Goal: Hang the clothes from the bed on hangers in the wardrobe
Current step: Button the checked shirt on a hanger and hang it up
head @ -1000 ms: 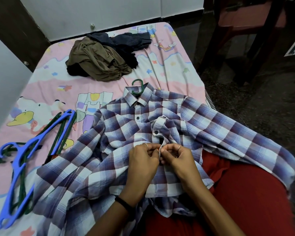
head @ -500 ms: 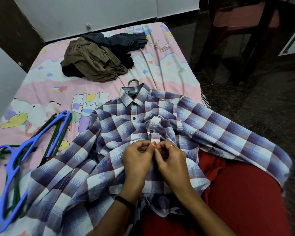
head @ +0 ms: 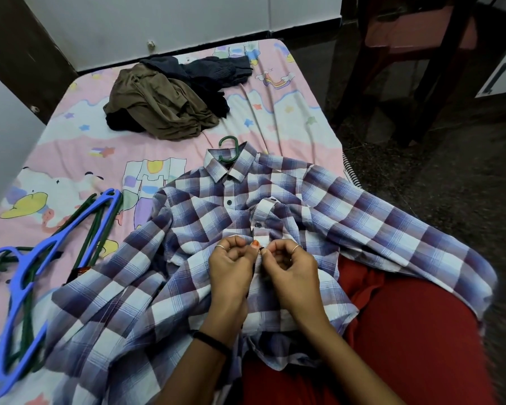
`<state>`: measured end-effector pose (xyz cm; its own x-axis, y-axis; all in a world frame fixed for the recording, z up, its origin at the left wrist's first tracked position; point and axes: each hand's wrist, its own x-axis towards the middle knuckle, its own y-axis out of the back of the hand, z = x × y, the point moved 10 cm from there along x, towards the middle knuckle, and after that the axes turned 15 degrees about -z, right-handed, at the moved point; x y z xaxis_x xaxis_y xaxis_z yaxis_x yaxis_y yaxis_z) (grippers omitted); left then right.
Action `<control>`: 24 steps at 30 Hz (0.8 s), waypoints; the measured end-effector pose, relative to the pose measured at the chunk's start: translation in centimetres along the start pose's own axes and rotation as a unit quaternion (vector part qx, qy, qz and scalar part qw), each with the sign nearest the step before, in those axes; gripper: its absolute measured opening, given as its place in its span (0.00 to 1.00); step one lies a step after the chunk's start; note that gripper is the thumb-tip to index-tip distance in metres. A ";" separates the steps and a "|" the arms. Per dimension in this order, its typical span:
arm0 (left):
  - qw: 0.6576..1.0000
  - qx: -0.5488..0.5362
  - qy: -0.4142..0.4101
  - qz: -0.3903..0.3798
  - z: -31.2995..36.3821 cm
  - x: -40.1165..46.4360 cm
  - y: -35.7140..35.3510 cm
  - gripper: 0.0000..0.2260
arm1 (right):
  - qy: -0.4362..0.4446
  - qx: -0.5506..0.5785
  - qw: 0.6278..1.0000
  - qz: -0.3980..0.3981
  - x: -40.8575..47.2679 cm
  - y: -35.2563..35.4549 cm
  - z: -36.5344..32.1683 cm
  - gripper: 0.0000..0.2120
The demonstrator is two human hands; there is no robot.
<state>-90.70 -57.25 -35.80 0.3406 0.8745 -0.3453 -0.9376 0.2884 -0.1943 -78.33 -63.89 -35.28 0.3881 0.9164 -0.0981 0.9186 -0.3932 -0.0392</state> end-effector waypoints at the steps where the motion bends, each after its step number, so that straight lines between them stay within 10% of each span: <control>1: 1.000 0.003 0.000 -0.002 0.0 0.0 0.0 0.10 | -0.022 0.058 0.998 -0.009 0.1 -0.2 0.6 0.08; 8: 0.995 0.071 0.014 -0.065 0.3 0.0 0.7 0.07 | -0.136 0.339 0.922 -0.126 -0.1 -2.4 2.4 0.04; 16: 0.957 0.202 0.047 -0.202 2.9 1.0 2.3 0.05 | -0.106 0.030 0.981 -0.158 1.3 -1.4 0.9 0.04; 24: 0.883 0.450 -0.136 -0.007 12.9 6.2 9.1 0.02 | 0.002 -0.129 0.986 -0.101 9.1 -0.1 -5.5 0.04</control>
<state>-98.04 -44.19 -27.84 0.4373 0.8947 -0.0907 -0.6524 0.3850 0.6528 -74.52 -55.09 -30.66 0.1954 0.9745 -0.1100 0.9652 -0.1713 0.1975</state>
